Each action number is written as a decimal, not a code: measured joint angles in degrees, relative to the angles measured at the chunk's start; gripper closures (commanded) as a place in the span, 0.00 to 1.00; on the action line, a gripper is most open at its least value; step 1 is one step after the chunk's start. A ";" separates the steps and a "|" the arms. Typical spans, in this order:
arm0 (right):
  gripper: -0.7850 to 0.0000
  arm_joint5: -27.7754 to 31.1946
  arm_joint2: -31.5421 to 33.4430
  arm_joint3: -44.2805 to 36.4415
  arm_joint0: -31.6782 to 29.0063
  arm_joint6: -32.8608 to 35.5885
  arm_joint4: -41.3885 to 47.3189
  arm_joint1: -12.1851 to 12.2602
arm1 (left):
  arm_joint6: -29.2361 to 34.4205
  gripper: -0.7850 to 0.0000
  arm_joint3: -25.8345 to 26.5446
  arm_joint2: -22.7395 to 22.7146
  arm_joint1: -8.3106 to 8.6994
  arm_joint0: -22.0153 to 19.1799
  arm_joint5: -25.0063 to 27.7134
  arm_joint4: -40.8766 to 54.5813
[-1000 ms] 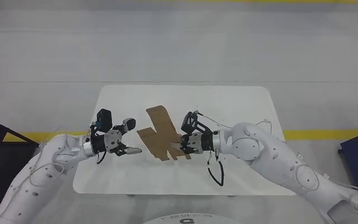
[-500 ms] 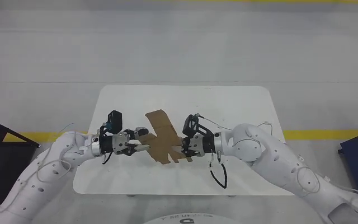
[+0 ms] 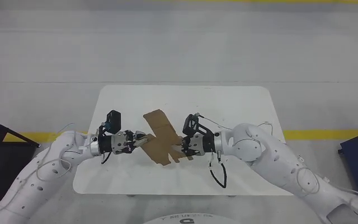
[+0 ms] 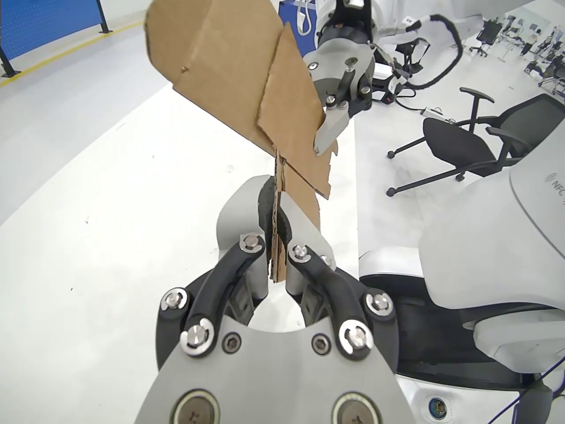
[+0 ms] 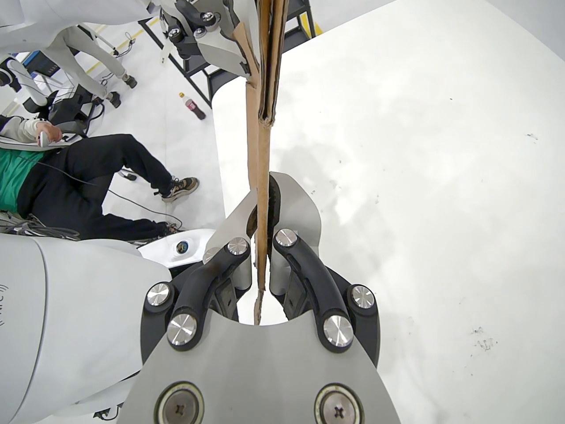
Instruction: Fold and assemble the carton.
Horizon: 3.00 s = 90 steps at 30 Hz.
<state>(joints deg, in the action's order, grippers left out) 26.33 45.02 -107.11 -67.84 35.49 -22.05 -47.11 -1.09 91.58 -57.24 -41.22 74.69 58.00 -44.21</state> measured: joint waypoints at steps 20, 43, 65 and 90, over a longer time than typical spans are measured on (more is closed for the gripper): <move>0.00 -10.95 9.05 -2.39 -9.42 -18.41 -1.00 1.05 | -15.01 1.00 -2.64 -4.15 -1.37 2.57 -7.44 0.07; 0.00 -1.76 2.66 4.11 -2.13 -32.96 -2.46 -4.92 | -4.08 1.00 -5.80 3.12 -5.87 -3.34 -7.54 8.95; 0.00 1.19 7.70 5.16 -5.34 -33.98 -0.99 -6.39 | -0.22 1.00 -5.15 2.58 -7.84 -3.64 -6.82 10.04; 0.00 1.18 1.79 3.17 -3.37 -23.71 -7.50 -9.54 | 3.13 1.00 -8.27 1.01 -9.94 -4.73 -4.21 22.85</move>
<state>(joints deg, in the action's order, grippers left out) 27.51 46.81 -103.94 -71.20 11.78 -29.55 -56.64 2.04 83.31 -56.23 -51.16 69.96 53.79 -21.36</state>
